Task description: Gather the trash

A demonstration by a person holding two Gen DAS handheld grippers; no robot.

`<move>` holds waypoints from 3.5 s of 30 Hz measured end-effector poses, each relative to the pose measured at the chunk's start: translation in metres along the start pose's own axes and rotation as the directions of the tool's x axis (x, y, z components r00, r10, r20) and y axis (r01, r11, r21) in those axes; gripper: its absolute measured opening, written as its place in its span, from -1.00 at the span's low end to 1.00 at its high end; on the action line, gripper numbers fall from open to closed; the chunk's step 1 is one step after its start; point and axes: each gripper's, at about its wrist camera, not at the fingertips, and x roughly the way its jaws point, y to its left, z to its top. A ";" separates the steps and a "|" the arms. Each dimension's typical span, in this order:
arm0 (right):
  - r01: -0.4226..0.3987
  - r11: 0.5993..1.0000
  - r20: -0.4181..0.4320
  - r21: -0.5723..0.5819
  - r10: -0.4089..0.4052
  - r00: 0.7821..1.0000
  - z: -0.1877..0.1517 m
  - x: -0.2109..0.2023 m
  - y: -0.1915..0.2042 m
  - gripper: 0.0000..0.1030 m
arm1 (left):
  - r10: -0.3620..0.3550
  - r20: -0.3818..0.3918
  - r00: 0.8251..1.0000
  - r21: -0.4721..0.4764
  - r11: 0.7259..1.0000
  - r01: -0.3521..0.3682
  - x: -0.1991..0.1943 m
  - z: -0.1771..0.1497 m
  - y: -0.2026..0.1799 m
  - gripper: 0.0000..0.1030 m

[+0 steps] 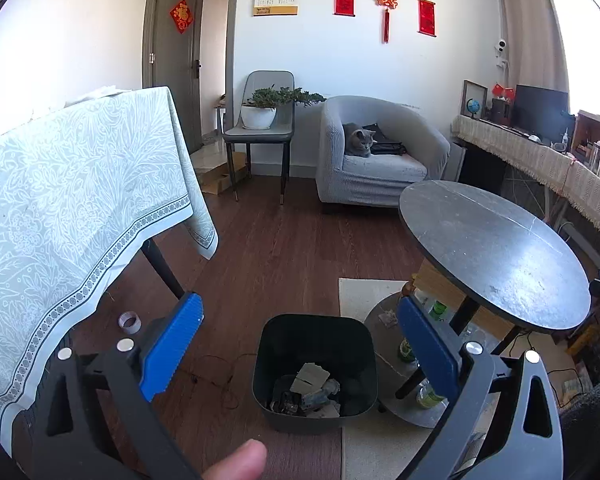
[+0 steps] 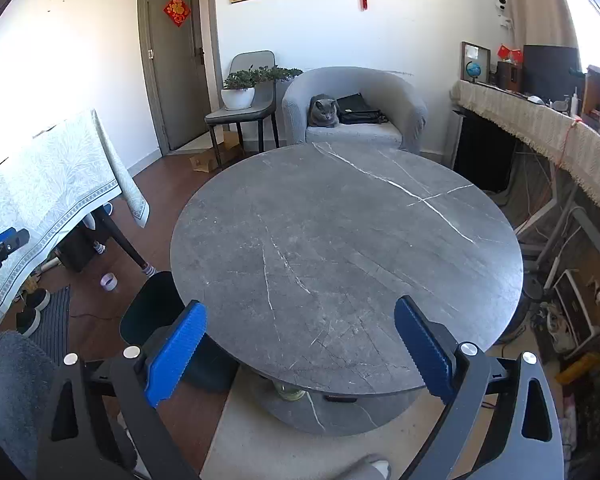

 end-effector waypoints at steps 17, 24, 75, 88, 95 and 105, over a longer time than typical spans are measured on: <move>-0.013 0.999 0.004 -0.031 0.013 1.000 0.001 0.010 0.002 0.89 | 0.019 -0.020 1.000 0.017 1.000 -0.019 0.016 -0.003 -0.013 0.93; -0.012 0.999 0.003 -0.040 0.013 1.000 0.001 0.010 0.004 0.89 | 0.008 -0.021 1.000 0.001 1.000 -0.008 0.015 -0.002 -0.010 0.94; -0.016 0.998 -0.003 -0.061 0.016 1.000 0.002 0.011 0.012 0.90 | -0.011 -0.021 1.000 -0.009 1.000 0.010 0.016 -0.002 -0.011 0.93; -0.016 0.998 -0.008 -0.063 0.016 1.000 0.002 0.012 0.013 0.90 | -0.010 -0.021 1.000 -0.007 1.000 0.010 0.016 -0.002 -0.013 0.93; -0.017 0.997 -0.016 -0.073 0.016 1.000 0.000 0.015 0.012 0.90 | -0.008 -0.023 1.000 -0.004 1.000 0.008 0.017 -0.002 -0.012 0.93; -0.017 0.997 -0.017 -0.073 0.016 1.000 0.000 0.015 0.012 0.90 | -0.008 -0.023 1.000 -0.004 1.000 0.008 0.016 -0.003 -0.012 0.93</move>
